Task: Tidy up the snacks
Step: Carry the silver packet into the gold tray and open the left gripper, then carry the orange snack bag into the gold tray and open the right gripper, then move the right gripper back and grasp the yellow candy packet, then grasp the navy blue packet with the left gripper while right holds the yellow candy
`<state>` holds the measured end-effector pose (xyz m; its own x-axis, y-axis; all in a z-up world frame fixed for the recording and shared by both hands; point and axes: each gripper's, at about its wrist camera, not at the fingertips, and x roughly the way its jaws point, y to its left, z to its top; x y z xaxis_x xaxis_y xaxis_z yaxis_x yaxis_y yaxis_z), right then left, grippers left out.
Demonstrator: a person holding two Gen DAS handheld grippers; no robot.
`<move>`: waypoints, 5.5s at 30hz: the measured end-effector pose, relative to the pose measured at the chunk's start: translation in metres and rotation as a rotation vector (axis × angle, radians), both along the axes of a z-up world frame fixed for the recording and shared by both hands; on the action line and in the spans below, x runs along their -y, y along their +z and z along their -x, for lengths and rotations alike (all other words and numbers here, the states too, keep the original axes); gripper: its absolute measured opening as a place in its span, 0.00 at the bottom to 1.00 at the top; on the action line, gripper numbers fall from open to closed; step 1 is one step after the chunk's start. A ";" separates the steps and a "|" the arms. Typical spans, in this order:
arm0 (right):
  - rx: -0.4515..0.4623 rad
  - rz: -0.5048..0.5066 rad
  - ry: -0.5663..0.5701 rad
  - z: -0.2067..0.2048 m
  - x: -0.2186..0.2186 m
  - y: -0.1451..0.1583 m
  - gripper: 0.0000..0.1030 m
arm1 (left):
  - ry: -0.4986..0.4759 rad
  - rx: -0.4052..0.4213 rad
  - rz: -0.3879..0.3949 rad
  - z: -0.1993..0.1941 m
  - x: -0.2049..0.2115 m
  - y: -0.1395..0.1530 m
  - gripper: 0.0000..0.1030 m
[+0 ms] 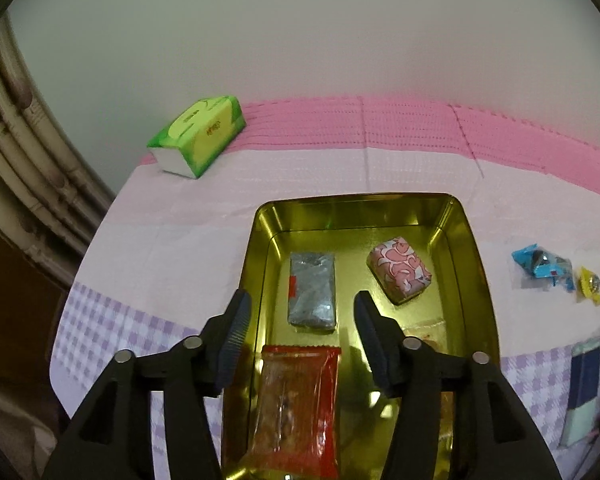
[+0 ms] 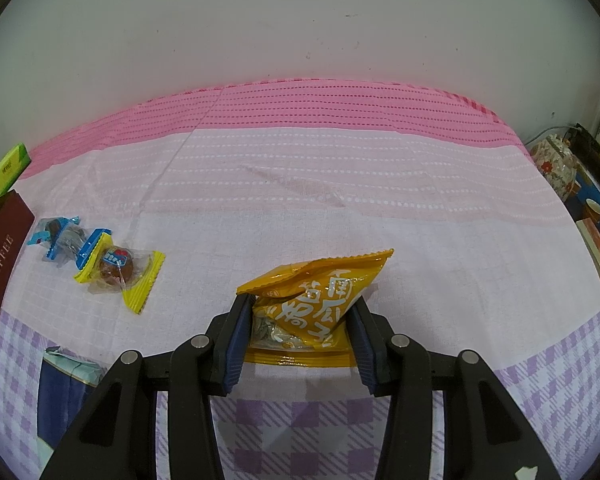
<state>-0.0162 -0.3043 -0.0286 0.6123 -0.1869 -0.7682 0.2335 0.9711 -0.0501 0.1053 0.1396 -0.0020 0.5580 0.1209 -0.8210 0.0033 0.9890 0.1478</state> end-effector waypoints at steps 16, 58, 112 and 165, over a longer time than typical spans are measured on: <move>0.036 0.025 -0.023 0.007 -0.024 0.049 0.38 | 0.098 0.064 0.060 0.026 -0.047 0.014 0.68; -0.167 -0.060 0.638 -0.114 -0.374 0.014 0.41 | 0.363 0.051 0.096 0.040 -0.141 0.005 0.71; -0.151 -0.001 0.447 -0.039 -0.102 0.039 0.58 | 0.054 0.009 0.038 0.052 -0.033 -0.001 0.76; -0.001 0.037 0.083 0.008 -0.010 -0.002 0.22 | -0.346 -0.210 0.172 0.081 0.223 -0.039 0.76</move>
<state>-0.0244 -0.2945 -0.0302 0.6258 -0.1637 -0.7626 0.1525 0.9845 -0.0862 0.0243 -0.0832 -0.0411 0.3603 -0.1921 -0.9128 0.3507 0.9347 -0.0582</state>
